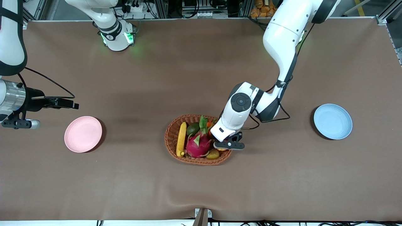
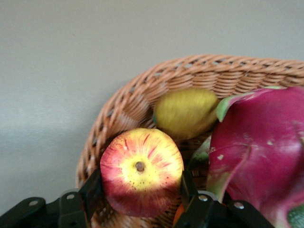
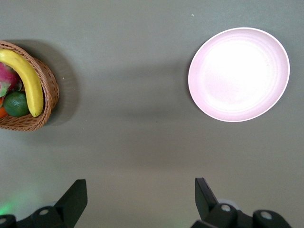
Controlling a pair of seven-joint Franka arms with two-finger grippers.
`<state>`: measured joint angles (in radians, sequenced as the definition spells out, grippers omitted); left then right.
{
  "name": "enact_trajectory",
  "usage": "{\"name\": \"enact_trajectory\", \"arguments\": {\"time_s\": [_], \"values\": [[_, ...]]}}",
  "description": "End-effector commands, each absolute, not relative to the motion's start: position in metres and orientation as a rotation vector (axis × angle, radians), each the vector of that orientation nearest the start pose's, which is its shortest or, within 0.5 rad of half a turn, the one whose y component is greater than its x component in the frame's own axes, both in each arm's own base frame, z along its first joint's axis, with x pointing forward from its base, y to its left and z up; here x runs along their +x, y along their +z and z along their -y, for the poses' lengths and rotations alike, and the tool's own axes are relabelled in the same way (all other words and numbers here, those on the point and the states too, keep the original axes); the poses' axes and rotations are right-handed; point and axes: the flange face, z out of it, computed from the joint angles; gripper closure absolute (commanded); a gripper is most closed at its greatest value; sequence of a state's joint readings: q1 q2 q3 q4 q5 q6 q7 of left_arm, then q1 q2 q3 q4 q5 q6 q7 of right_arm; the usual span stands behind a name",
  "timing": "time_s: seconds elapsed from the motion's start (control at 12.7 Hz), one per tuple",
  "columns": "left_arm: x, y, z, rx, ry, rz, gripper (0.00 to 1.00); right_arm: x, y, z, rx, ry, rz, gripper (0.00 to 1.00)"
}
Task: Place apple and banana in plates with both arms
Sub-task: 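Carry the apple to the blue plate while the right gripper reaches out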
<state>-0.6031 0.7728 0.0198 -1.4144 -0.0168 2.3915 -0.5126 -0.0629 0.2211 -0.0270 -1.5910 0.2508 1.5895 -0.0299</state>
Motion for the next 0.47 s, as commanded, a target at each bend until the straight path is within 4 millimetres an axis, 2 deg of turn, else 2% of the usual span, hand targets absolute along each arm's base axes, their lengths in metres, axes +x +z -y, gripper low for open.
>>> {"name": "enact_trajectory", "arguments": {"time_s": [0.0,0.16,0.32,0.39], "values": [[0.616,0.317,0.404,-3.195,-0.229,-0.103,0.75,0.605,0.491,0.027,-2.852,0.291,-0.125,0.0],[0.615,0.352,0.387,-3.175,-0.171,-0.084,0.75,0.606,0.491,0.026,-2.852,0.287,-0.124,0.0],[0.627,0.379,0.346,-3.152,-0.137,-0.178,0.76,0.61,0.494,0.01,-2.862,0.247,-0.09,0.0],[0.638,0.387,0.318,-3.141,-0.133,-0.249,0.76,0.613,0.496,-0.001,-2.869,0.218,-0.065,0.0]]}}
